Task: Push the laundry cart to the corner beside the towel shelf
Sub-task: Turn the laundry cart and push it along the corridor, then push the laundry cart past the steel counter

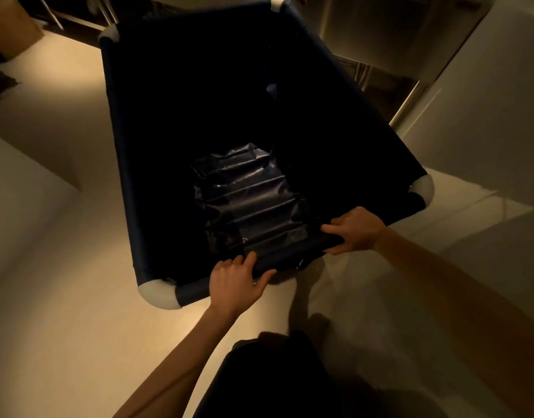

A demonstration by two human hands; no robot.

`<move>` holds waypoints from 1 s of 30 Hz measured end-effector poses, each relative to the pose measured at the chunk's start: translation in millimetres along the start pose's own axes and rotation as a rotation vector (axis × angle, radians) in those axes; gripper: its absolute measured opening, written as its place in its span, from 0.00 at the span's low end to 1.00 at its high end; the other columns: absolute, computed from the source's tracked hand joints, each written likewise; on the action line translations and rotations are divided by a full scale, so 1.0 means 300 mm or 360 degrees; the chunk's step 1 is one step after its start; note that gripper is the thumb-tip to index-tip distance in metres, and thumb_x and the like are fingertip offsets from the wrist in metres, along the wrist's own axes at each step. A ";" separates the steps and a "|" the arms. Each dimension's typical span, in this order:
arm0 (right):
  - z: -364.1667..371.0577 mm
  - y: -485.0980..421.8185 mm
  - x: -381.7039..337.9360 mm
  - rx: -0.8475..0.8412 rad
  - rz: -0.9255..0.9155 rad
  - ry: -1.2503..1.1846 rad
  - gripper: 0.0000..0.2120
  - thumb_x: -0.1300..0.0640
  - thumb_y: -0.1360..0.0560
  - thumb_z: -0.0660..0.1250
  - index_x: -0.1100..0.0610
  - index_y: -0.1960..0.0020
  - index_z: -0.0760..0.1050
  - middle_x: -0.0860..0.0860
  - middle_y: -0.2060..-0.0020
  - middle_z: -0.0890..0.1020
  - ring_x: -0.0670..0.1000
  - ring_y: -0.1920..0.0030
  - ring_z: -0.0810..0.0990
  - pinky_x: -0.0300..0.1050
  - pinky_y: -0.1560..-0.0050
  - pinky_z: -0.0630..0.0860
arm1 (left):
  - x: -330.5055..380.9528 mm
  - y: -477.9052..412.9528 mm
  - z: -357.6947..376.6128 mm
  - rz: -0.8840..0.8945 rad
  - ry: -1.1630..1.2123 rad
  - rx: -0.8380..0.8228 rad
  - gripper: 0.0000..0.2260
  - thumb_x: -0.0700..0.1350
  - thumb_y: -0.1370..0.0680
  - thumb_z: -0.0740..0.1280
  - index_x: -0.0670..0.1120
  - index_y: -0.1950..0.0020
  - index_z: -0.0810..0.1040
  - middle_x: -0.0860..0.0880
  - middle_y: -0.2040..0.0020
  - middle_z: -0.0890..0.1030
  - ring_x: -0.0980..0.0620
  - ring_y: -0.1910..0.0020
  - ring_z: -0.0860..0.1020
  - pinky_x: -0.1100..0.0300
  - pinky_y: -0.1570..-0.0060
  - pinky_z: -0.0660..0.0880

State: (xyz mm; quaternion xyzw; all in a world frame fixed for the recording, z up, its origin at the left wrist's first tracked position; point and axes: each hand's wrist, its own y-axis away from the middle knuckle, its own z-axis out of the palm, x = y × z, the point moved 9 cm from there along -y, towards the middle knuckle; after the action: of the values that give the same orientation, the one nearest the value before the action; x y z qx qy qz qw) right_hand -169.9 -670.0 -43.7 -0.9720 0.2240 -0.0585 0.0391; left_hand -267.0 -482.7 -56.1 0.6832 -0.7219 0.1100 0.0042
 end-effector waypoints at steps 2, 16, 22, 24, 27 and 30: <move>0.004 -0.046 0.063 0.0029 -0.0021 0.0007 0.22 0.38 0.36 0.69 0.49 0.52 0.64 0.50 0.74 0.77 0.53 0.77 0.76 0.36 0.76 0.65 | -0.014 -0.066 -0.001 -0.0026 0.0000 0.0032 0.25 0.65 0.27 0.54 0.47 0.55 0.79 0.48 0.71 0.79 0.47 0.75 0.77 0.59 0.70 0.73; 0.100 -0.334 0.576 0.0174 -0.0399 0.0034 0.22 0.40 0.32 0.67 0.54 0.47 0.68 0.53 0.66 0.81 0.55 0.70 0.80 0.40 0.74 0.73 | -0.057 -0.581 0.084 -0.0325 -0.0031 0.0070 0.26 0.66 0.26 0.53 0.48 0.51 0.79 0.48 0.68 0.80 0.46 0.71 0.79 0.57 0.66 0.75; 0.115 -0.477 0.727 0.0242 -0.0613 0.0071 0.24 0.41 0.30 0.68 0.56 0.42 0.70 0.54 0.58 0.82 0.53 0.64 0.81 0.39 0.74 0.71 | -0.113 -0.775 0.102 -0.0441 -0.0089 0.0091 0.32 0.69 0.24 0.45 0.47 0.52 0.79 0.47 0.66 0.80 0.46 0.70 0.78 0.57 0.66 0.73; 0.110 -0.517 0.773 0.0296 -0.0670 0.0063 0.23 0.41 0.31 0.69 0.57 0.45 0.76 0.53 0.59 0.82 0.53 0.65 0.81 0.38 0.75 0.71 | -0.126 -0.836 0.109 -0.0444 -0.0105 0.0089 0.33 0.69 0.24 0.45 0.47 0.53 0.80 0.47 0.67 0.80 0.46 0.71 0.78 0.58 0.67 0.72; 0.112 -0.580 0.854 0.0340 -0.0721 0.0072 0.24 0.41 0.34 0.73 0.57 0.46 0.78 0.53 0.59 0.82 0.52 0.64 0.81 0.37 0.75 0.71 | -0.141 -0.929 0.117 -0.0469 -0.0139 0.0094 0.33 0.68 0.24 0.46 0.46 0.54 0.80 0.47 0.69 0.79 0.47 0.72 0.77 0.60 0.68 0.71; 0.122 -0.642 0.948 0.0364 -0.0762 0.0018 0.24 0.41 0.30 0.68 0.56 0.42 0.71 0.53 0.58 0.82 0.52 0.63 0.80 0.37 0.74 0.71 | -0.161 -1.025 0.124 -0.0516 -0.0128 0.0091 0.32 0.68 0.24 0.47 0.46 0.56 0.80 0.48 0.70 0.77 0.47 0.73 0.76 0.59 0.70 0.70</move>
State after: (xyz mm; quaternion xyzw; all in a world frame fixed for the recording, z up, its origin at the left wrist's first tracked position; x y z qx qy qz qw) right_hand 171.8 -620.7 -32.8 -0.9863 -0.0202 -0.0965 0.1325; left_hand 45.2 -454.1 -53.0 0.7944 -0.5984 0.1008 -0.0264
